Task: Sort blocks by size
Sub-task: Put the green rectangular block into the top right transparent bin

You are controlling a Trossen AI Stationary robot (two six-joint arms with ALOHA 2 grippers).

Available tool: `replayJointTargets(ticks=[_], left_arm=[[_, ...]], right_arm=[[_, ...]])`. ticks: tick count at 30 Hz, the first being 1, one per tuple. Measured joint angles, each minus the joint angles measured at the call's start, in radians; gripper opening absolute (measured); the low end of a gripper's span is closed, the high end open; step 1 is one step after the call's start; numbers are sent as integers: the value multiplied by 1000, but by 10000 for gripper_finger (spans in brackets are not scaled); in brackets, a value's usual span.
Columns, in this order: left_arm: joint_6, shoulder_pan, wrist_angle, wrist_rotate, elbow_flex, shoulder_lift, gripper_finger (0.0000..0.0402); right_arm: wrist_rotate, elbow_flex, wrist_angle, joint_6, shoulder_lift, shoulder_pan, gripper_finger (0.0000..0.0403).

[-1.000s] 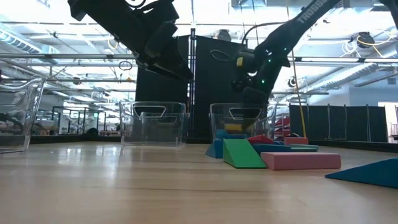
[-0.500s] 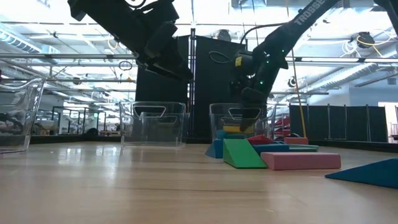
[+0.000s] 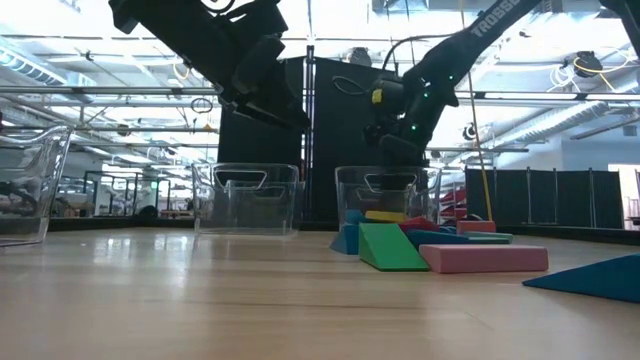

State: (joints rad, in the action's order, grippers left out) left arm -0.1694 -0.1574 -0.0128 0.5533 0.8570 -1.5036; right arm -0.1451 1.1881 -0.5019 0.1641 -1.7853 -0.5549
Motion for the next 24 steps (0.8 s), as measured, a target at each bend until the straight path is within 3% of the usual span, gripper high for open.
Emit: replayJointTargets(ticks=[12, 24], left_arm=[[-1, 0, 4, 0, 0, 0, 297], [-9, 0, 3, 0, 0, 0, 297]], right_arm=[[43, 2, -50, 2, 193, 21, 130], [41, -23, -133, -48, 317, 147, 130]])
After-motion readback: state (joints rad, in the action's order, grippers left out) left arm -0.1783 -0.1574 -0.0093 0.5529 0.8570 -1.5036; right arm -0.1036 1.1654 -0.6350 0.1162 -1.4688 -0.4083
